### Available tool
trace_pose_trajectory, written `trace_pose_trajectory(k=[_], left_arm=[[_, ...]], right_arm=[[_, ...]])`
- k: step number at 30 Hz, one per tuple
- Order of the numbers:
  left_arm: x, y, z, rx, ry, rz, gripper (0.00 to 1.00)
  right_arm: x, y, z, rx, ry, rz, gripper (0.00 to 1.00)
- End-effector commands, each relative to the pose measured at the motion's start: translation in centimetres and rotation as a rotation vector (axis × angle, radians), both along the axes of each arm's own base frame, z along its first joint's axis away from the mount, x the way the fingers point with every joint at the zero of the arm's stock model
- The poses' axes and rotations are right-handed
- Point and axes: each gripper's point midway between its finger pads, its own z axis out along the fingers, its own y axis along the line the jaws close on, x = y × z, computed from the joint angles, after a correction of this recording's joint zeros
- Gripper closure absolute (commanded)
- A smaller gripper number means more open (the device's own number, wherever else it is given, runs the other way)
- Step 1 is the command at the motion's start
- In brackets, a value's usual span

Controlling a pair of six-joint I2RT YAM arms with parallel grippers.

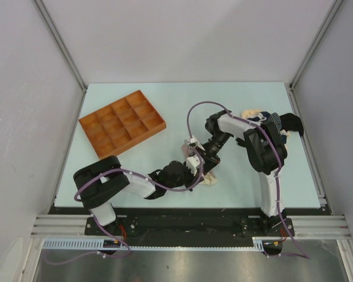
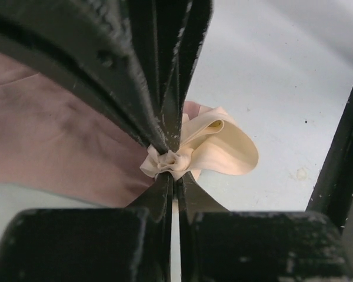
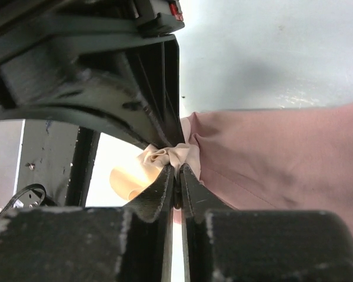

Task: Roll the underwear
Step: Roll the underwear to the center of the board.

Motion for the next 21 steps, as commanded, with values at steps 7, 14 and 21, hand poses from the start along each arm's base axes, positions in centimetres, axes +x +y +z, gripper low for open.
trace_pose_trajectory(k=[7,14,21], left_arm=[[0.3,1.2,0.4,-0.145,0.251,0.090,0.99],[1.1,1.9,-0.1,-0.202,0.410,0.156,1.00],[2.2,1.9,-0.8,-0.185,0.561,0.223,0.99]], right_arm=[[5.5,-0.7,6.5,0.147,-0.138,-0.194,0.80],[5.4,-2.9,9.1,0.217,-0.283,-0.196,0.72],[-1.5,-3.3,8.2,0.442,-0.490,0.125,0.55]])
